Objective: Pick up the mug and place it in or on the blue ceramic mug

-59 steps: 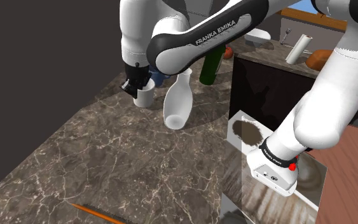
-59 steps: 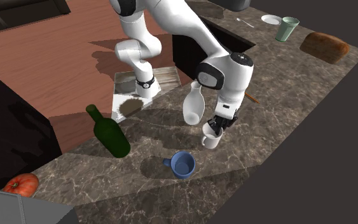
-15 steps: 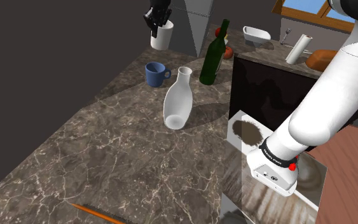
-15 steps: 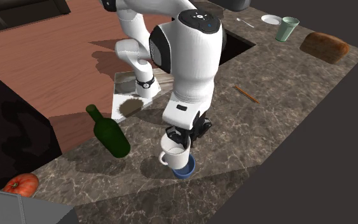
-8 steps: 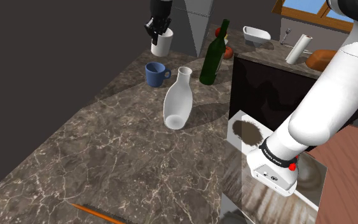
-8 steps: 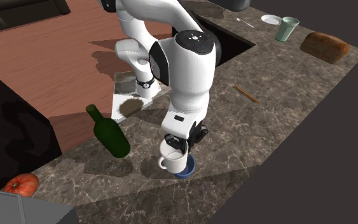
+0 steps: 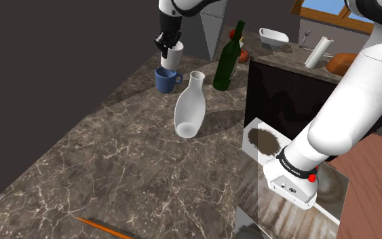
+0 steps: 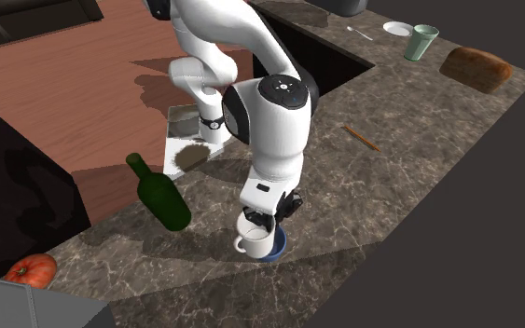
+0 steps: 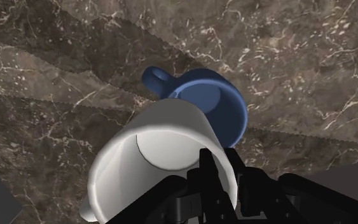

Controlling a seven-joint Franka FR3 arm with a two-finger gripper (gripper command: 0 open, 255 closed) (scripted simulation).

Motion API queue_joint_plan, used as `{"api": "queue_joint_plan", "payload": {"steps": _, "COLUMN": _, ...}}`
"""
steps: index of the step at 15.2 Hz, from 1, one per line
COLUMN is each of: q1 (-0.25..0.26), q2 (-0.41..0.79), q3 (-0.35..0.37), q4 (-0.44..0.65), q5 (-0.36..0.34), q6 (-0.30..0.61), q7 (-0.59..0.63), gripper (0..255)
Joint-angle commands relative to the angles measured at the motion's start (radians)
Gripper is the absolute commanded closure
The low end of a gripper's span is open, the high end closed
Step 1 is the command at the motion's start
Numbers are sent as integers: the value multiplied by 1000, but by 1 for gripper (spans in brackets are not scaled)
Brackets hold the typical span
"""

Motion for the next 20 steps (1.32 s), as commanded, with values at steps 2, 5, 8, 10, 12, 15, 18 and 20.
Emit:
{"api": "queue_joint_plan", "payload": {"steps": 2, "q1": 1, "q2": 12, "q3": -2, "q4": -21, "q5": -8, "q6": 33, "q7": 7, "gripper": 255}}
{"api": "queue_joint_plan", "payload": {"steps": 5, "q1": 1, "q2": 12, "q3": -1, "q4": -21, "q5": -8, "q6": 33, "q7": 7, "gripper": 255}}
{"api": "queue_joint_plan", "payload": {"steps": 8, "q1": 1, "q2": 12, "q3": -1, "q4": -21, "q5": -8, "q6": 33, "q7": 7, "gripper": 255}}
{"api": "queue_joint_plan", "payload": {"steps": 10, "q1": 0, "q2": 12, "q3": -2, "q4": -22, "q5": -8, "q6": 34, "q7": 7, "gripper": 0}}
{"api": "queue_joint_plan", "payload": {"steps": 12, "q1": 0, "q2": 12, "q3": -2, "q4": -22, "q5": -7, "q6": 33, "q7": 6, "gripper": 0}}
{"api": "queue_joint_plan", "payload": {"steps": 15, "q1": 1, "q2": 12, "q3": -1, "q4": -21, "q5": -8, "q6": 33, "q7": 7, "gripper": 0}}
{"api": "queue_joint_plan", "payload": {"steps": 18, "q1": 0, "q2": -31, "q3": 4, "q4": 25, "q5": 15, "q6": -53, "q7": -7, "gripper": 0}}
{"api": "queue_joint_plan", "payload": {"steps": 20, "q1": 0, "q2": -40, "q3": 6, "q4": 40, "q5": 19, "q6": -76, "q7": -11, "gripper": 0}}
